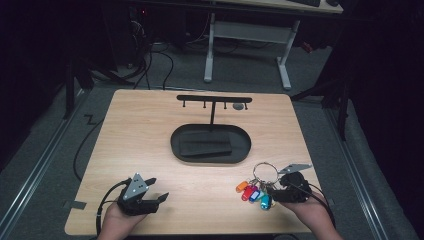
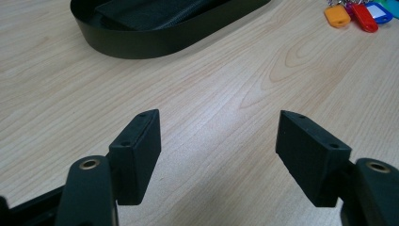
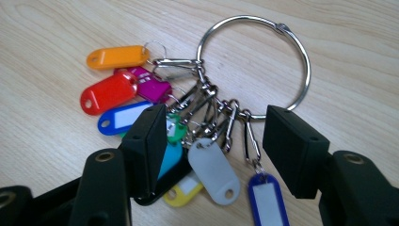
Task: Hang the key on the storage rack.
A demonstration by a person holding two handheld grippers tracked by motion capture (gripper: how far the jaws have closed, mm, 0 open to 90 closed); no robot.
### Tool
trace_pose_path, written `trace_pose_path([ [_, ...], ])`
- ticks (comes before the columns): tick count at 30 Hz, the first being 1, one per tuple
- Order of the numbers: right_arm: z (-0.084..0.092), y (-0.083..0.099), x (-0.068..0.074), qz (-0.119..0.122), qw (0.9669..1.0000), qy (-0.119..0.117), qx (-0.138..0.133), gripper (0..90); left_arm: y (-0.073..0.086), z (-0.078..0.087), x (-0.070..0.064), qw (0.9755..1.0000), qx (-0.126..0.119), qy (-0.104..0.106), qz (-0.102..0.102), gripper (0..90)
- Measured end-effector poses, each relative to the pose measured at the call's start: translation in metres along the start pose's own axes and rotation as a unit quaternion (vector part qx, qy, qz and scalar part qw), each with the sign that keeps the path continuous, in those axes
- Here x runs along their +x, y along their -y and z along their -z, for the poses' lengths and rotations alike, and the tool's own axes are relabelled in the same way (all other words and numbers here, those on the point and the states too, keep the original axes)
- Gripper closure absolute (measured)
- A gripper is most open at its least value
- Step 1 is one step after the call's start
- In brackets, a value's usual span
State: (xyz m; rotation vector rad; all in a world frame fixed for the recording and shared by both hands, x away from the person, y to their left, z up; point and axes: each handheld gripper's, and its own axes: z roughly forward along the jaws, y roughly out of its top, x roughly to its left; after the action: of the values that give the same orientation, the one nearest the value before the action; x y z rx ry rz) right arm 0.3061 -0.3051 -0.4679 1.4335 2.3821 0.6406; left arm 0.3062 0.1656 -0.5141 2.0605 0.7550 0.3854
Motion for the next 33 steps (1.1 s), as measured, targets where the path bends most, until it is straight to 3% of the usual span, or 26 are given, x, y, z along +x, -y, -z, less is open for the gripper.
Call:
trace_pose_path([
  [5, -0.005, -0.015, 0.003, 0.012, 0.9995, -0.009, 0.029, 41.3, 0.002, 0.001, -0.002, 0.9999, 0.014, 0.0, -0.009, 34.3],
  [6, -0.008, -0.023, 0.007, 0.025, 0.9982, -0.008, 0.053, 41.2, 0.002, 0.002, -0.002, 0.9999, 0.012, 0.002, -0.004, 34.7],
  [10, -0.01, -0.034, 0.013, 0.045, 0.996, -0.012, 0.076, 41.4, 0.003, 0.002, -0.005, 0.9998, 0.018, 0.004, -0.01, 34.8],
  [11, -0.013, -0.043, 0.018, 0.061, 0.9932, -0.014, 0.098, 42.3, 0.003, 0.001, -0.005, 0.9996, 0.023, 0.007, -0.015, 34.7],
  [13, -0.015, -0.046, 0.02, 0.066, 0.9921, -0.015, 0.105, 42.7, 0.004, 0.0, -0.006, 0.9993, 0.03, 0.017, -0.018, 34.6],
  [17, -0.027, -0.064, 0.028, 0.093, 0.9856, -0.021, 0.139, 45.6, 0.004, -0.002, -0.009, 0.9988, 0.035, 0.027, -0.02, 34.9],
  [23, -0.046, -0.084, 0.023, 0.082, 0.9804, -0.023, 0.178, 54.6, 0.005, -0.002, -0.009, 0.9986, 0.037, 0.028, -0.027, 34.9],
  [26, -0.056, -0.092, 0.017, 0.062, 0.9787, -0.014, 0.195, 58.7, 0.006, -0.002, -0.007, 0.9986, 0.037, 0.03, -0.024, 34.8],
  [30, -0.069, -0.1, 0.01, 0.062, 0.9735, -0.006, 0.22, 63.4, 0.007, -0.004, -0.007, 0.9981, 0.043, 0.035, -0.027, 34.8],
  [33, -0.074, -0.103, 0.008, 0.061, 0.972, -0.006, 0.227, 63.9, 0.006, -0.003, -0.008, 0.998, 0.042, 0.036, -0.029, 34.8],
])
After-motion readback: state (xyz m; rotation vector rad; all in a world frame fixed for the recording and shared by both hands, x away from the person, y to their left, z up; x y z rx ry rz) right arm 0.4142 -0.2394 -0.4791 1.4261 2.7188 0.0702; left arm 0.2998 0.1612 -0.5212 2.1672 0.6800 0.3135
